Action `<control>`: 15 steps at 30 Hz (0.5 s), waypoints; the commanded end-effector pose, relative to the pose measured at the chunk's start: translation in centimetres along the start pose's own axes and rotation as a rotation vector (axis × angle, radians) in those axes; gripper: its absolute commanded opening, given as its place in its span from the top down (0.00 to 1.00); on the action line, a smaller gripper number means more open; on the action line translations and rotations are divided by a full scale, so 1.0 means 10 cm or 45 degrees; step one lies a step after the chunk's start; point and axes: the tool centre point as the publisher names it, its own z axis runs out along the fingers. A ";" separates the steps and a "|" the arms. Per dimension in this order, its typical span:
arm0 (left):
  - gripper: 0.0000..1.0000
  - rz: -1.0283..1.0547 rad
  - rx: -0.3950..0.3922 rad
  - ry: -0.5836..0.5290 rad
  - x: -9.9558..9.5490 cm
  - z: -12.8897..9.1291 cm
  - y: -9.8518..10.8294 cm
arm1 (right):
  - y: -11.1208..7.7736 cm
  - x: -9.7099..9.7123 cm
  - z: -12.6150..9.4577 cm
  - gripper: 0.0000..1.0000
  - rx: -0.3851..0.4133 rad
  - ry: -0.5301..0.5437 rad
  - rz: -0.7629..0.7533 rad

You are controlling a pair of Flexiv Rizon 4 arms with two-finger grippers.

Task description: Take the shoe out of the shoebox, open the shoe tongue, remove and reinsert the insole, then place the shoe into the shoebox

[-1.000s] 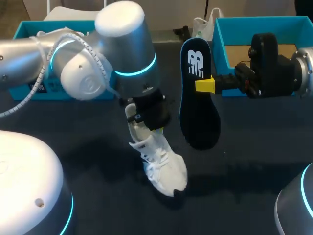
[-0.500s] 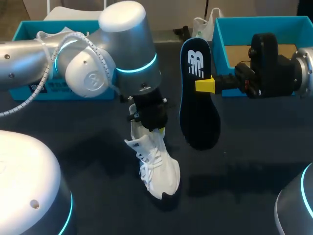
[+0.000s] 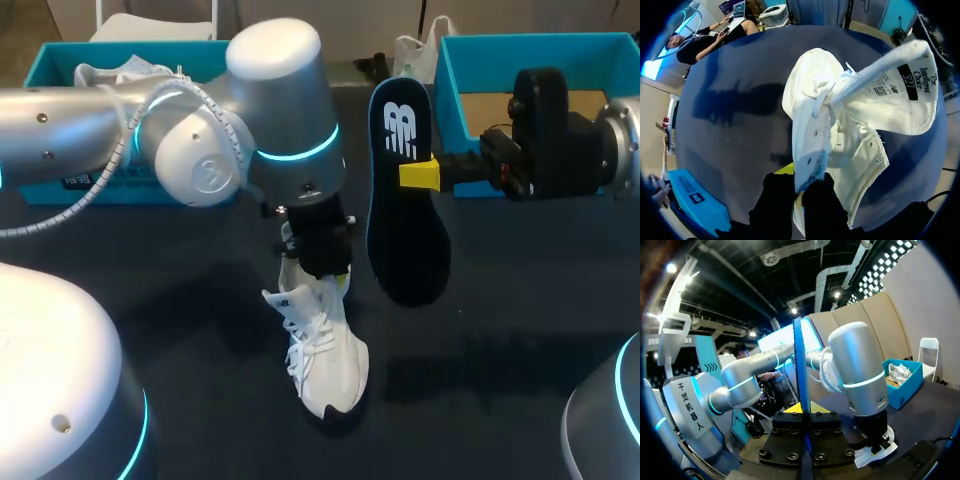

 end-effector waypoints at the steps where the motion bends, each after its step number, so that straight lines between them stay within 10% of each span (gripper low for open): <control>1: 1.00 0.024 0.006 0.007 -0.07 0.09 0.01 | 0.00 0.00 0.02 1.00 0.002 -0.003 0.000; 15: 1.00 0.127 0.051 0.017 -0.23 0.33 -0.02 | 0.00 0.00 0.02 1.00 0.002 -0.003 0.000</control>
